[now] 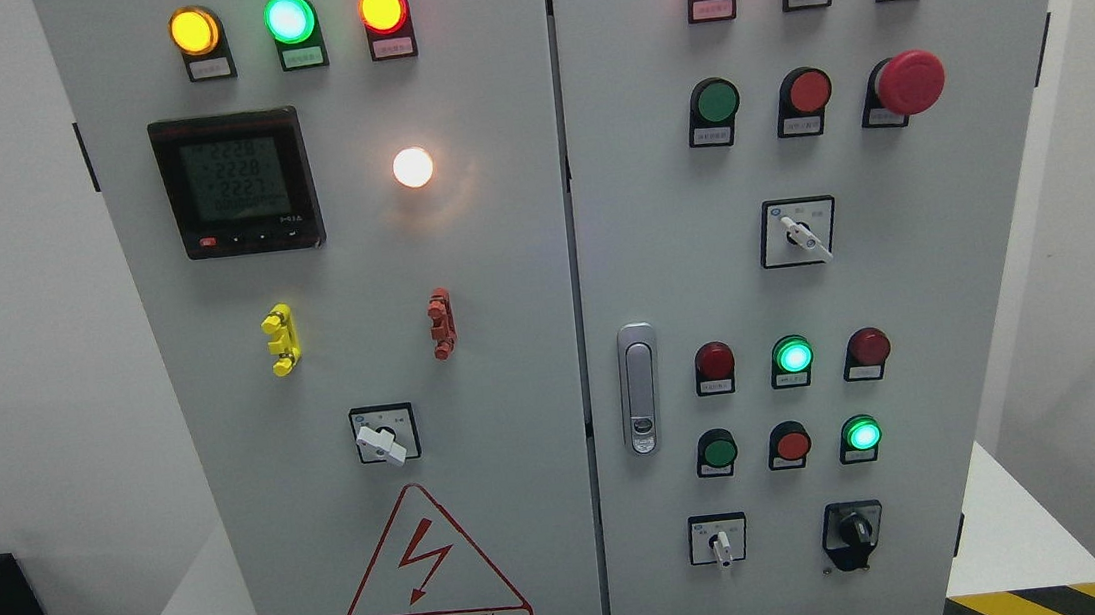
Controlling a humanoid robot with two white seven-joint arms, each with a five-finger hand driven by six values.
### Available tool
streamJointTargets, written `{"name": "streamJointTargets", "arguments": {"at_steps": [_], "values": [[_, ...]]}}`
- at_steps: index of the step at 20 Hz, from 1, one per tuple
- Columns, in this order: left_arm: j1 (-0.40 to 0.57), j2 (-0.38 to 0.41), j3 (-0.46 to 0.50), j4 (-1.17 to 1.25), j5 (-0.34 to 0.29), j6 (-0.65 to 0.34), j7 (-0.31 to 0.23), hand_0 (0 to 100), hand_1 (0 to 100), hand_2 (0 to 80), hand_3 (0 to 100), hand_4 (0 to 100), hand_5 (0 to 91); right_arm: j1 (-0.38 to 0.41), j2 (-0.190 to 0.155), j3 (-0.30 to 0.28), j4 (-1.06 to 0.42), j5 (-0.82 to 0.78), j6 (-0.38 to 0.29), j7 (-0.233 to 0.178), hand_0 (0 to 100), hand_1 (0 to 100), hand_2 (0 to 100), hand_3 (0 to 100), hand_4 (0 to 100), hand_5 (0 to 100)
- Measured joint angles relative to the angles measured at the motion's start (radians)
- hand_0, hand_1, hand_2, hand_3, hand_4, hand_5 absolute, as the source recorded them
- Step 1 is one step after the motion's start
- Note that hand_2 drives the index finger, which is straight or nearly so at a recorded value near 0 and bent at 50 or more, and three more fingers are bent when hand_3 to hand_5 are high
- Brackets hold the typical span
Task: Flip black knob to close circuit
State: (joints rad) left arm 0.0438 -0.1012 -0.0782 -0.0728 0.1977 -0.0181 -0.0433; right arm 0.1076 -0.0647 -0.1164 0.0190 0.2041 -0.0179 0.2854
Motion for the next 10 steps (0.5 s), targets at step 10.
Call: {"name": "streamJointTargets", "arguments": {"at_steps": [10], "values": [[0.000,0.000,0.000,0.000,0.000,-0.001,0.000,12,56,0.0,0,0,0.0,0.108,0.021,0.007,-0.222,-0.086,-0.071,0.058,0,11,0,1,0,0]]}}
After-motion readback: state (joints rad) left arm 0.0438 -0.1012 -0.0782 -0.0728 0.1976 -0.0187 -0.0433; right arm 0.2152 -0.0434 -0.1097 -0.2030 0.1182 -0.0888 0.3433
